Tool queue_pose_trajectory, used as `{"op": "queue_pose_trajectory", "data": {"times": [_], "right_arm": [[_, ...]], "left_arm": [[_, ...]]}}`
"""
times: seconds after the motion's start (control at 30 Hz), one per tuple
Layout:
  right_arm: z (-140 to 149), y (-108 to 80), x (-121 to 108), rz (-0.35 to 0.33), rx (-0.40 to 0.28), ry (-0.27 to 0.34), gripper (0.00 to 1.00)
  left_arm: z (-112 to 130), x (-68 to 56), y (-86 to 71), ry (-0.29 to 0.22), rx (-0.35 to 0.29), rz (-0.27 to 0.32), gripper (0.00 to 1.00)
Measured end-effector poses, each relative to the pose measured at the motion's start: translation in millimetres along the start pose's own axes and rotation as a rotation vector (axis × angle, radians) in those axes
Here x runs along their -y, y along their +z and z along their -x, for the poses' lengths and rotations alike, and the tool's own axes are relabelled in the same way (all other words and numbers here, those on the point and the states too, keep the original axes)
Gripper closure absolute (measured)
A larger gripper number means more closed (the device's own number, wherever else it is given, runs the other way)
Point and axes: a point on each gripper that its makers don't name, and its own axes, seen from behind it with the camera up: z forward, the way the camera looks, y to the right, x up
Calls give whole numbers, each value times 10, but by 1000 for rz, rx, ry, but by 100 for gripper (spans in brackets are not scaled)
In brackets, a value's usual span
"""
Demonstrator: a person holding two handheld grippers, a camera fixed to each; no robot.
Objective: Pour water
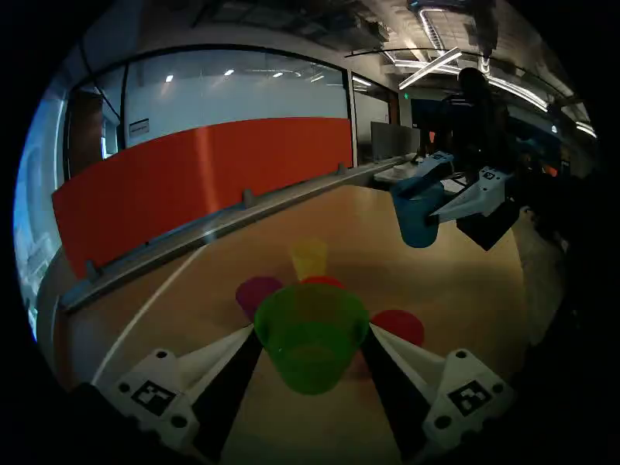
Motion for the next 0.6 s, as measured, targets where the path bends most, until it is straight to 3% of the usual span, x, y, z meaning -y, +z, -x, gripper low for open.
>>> {"op": "queue_pose_trajectory", "data": {"times": [0.6], "right_arm": [[517, 284, -63, -14, 99, 14, 11]], "left_arm": [[642, -58, 316, -22, 177, 70, 14]]}}
